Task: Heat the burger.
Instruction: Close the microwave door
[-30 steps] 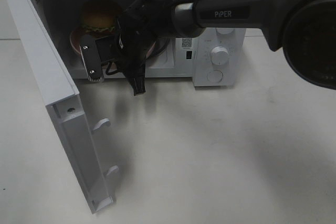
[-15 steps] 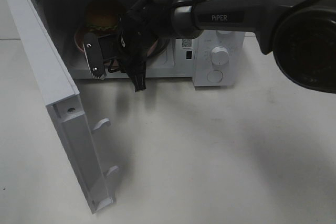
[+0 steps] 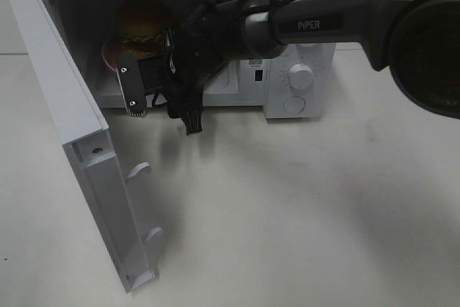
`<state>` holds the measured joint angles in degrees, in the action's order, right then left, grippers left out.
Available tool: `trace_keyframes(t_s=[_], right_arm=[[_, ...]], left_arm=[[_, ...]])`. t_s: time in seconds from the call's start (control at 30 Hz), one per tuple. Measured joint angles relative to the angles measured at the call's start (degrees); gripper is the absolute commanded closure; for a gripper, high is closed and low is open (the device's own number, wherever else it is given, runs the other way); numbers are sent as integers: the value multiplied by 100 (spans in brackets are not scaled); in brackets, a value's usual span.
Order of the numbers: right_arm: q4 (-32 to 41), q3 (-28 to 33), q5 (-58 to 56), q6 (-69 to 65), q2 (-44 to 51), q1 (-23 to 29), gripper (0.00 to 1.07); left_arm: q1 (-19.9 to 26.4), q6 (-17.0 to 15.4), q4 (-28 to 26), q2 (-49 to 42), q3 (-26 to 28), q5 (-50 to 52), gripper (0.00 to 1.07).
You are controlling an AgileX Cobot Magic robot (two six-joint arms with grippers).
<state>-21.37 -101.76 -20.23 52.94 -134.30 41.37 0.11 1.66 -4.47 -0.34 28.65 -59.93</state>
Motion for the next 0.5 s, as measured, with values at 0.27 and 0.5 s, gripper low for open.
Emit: trace_keyframes(t_s=[0.27, 0.5], right_arm=[[23, 985, 716, -344, 659, 0, 22], [-46, 1862, 871, -470, 1197, -23, 23]], left_arm=[[0, 0, 0, 0, 0, 0, 9], [0, 0, 0, 0, 0, 0, 9]])
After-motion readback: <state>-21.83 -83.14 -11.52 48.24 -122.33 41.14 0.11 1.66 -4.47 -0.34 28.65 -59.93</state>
